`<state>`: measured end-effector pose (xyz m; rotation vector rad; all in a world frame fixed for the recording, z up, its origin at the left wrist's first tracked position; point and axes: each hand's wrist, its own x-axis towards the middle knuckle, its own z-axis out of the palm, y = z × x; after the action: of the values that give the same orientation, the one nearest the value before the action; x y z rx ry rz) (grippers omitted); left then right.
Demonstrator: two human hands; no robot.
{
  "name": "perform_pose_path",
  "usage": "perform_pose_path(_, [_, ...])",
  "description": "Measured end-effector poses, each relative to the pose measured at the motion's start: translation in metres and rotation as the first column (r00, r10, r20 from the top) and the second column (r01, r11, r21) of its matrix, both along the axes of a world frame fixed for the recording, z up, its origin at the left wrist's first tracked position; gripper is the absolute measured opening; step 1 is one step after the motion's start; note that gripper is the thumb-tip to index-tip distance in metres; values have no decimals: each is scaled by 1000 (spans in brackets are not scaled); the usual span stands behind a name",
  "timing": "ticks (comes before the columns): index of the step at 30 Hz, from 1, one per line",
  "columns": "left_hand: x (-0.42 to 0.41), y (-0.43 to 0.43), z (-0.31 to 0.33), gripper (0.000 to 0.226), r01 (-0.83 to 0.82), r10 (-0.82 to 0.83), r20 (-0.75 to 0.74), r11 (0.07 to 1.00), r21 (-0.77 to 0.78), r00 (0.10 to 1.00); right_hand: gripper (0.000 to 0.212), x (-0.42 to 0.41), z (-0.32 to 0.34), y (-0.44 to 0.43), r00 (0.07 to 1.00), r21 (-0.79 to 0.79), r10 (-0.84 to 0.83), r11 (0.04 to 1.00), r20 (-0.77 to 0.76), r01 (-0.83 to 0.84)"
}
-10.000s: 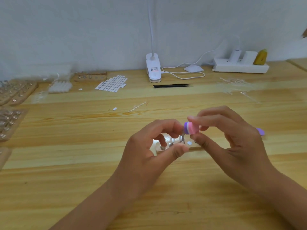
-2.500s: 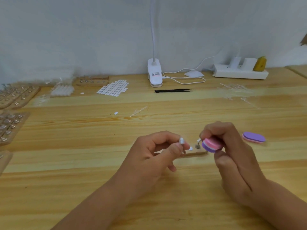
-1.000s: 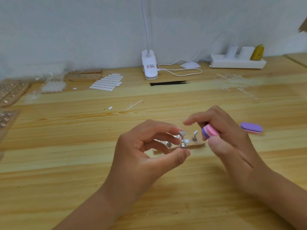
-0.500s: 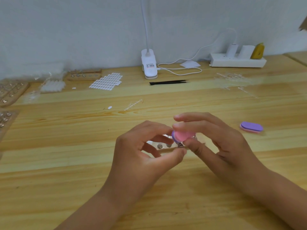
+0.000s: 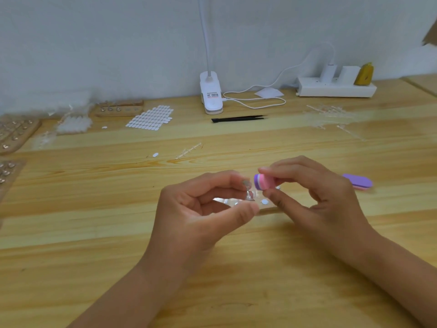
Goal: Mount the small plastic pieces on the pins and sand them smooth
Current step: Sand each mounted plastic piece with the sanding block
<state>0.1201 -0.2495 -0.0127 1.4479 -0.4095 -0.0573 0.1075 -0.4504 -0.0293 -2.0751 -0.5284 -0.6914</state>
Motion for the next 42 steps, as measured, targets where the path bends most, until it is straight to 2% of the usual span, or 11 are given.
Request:
perform_pose_path(4, [-1, -1, 4, 27, -34, 27, 80, 996, 86, 996, 27, -8, 4, 10, 996, 165, 62, 984, 69, -73])
perform_pose_path(8, [-1, 1, 6, 26, -32, 20, 116, 994, 103, 993, 25, -7, 1, 9, 999, 56, 34, 998, 27, -36])
perform_pose_path(10, [0, 1, 6, 29, -50, 42, 86, 995, 85, 995, 22, -6, 2, 7, 999, 108, 32, 994, 11, -33])
perform_pose_path(16, [0, 1, 7, 27, -28, 8, 121, 986, 162, 993, 27, -5, 0, 8, 994, -18, 12, 1000, 109, -10])
perform_pose_path(20, [2, 1, 7, 27, -41, 22, 120, 987, 159, 993, 24, -5, 0, 8, 994, 99, 40, 994, 97, -49])
perform_pose_path(24, [1, 1, 7, 26, -31, 2, 145, 980, 196, 989, 24, -6, -1, 9, 988, -33, 34, 999, 151, -30])
perform_pose_path(28, [2, 2, 7, 27, -36, 17, 117, 985, 168, 993, 22, -5, 1, 6, 990, 53, 29, 998, 138, -37])
perform_pose_path(32, [0, 1, 9, 25, -23, -6, 153, 982, 189, 988, 23, -5, -1, 6, 989, -65, 33, 998, 145, -24])
perform_pose_path(35, [-1, 3, 8, 26, -44, 21, 138, 985, 165, 990, 25, -2, 0, 2, 999, 54, 19, 998, 42, -21])
perform_pose_path(37, [-1, 3, 9, 26, -39, 17, 129, 983, 177, 991, 23, -5, 2, 6, 995, 113, 50, 992, 88, -60])
perform_pose_path(42, [-4, 4, 9, 26, -31, 4, 151, 983, 178, 989, 21, -5, -2, 1, 999, -52, 23, 998, 44, -21])
